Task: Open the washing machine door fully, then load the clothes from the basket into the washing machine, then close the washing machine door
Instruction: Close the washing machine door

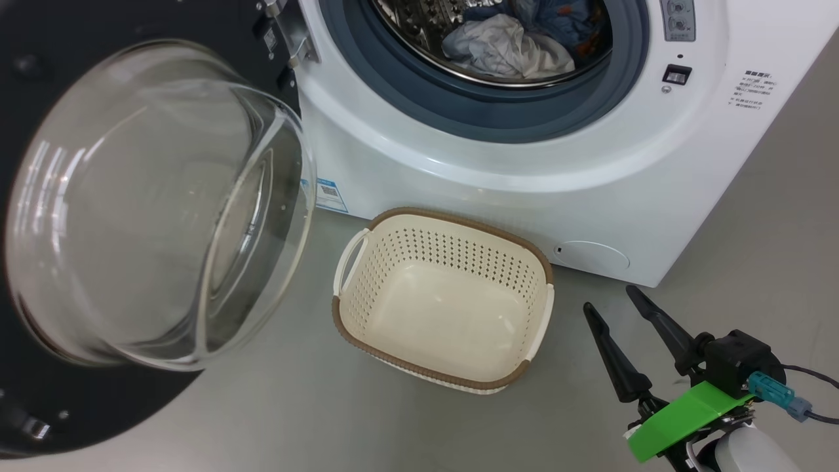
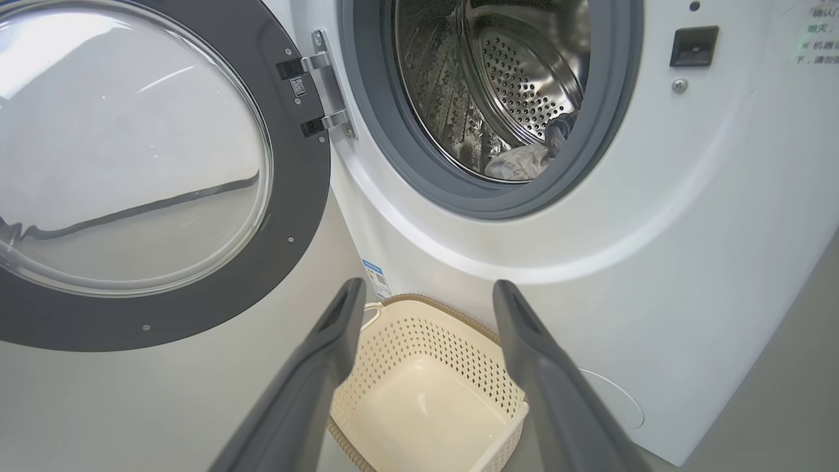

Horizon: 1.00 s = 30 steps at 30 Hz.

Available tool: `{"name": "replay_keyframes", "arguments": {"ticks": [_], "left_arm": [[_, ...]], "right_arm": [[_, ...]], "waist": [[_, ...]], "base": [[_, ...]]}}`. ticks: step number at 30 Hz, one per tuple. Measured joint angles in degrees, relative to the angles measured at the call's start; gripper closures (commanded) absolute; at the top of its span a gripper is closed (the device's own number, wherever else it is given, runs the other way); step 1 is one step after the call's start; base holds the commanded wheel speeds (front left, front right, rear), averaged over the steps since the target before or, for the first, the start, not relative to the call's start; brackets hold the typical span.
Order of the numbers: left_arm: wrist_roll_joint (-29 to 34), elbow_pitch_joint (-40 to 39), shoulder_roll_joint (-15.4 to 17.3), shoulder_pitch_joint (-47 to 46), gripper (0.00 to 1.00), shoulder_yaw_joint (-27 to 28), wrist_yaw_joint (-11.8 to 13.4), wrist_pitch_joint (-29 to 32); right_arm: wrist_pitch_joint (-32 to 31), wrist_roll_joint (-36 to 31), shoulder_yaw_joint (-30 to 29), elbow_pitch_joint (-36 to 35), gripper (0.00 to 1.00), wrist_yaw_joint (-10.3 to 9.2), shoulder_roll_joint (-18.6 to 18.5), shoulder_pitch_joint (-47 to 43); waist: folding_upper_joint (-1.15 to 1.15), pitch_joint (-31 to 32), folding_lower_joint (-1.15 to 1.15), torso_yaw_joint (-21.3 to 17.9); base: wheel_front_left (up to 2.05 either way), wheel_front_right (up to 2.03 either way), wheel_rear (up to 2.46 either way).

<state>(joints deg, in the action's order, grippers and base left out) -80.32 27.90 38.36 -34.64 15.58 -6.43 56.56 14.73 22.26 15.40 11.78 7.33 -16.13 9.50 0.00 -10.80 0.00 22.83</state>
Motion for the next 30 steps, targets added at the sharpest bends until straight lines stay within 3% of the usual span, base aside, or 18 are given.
{"name": "replay_keyframes", "arguments": {"ticks": [15, 30], "left_arm": [[-4.5, -17.2, -2.9, 4.3, 1.0, -4.5, -0.4, 8.5], [-8.0, -26.6, -7.0, 6.2, 1.0, -8.0, 0.3, 11.6]], "right_arm": [[0.0, 0.0, -1.3, 0.0, 0.0, 0.0, 0.1, -0.3], [0.0, 0.0, -2.6, -0.3, 0.0, 0.0, 2.0, -2.0]], "waist": [[0.0, 0.9, 0.0, -1.3], [0.0, 2.9, 0.0, -6.3]], "base": [[0.0, 0.0, 0.0], [0.0, 0.0, 0.0]]}}
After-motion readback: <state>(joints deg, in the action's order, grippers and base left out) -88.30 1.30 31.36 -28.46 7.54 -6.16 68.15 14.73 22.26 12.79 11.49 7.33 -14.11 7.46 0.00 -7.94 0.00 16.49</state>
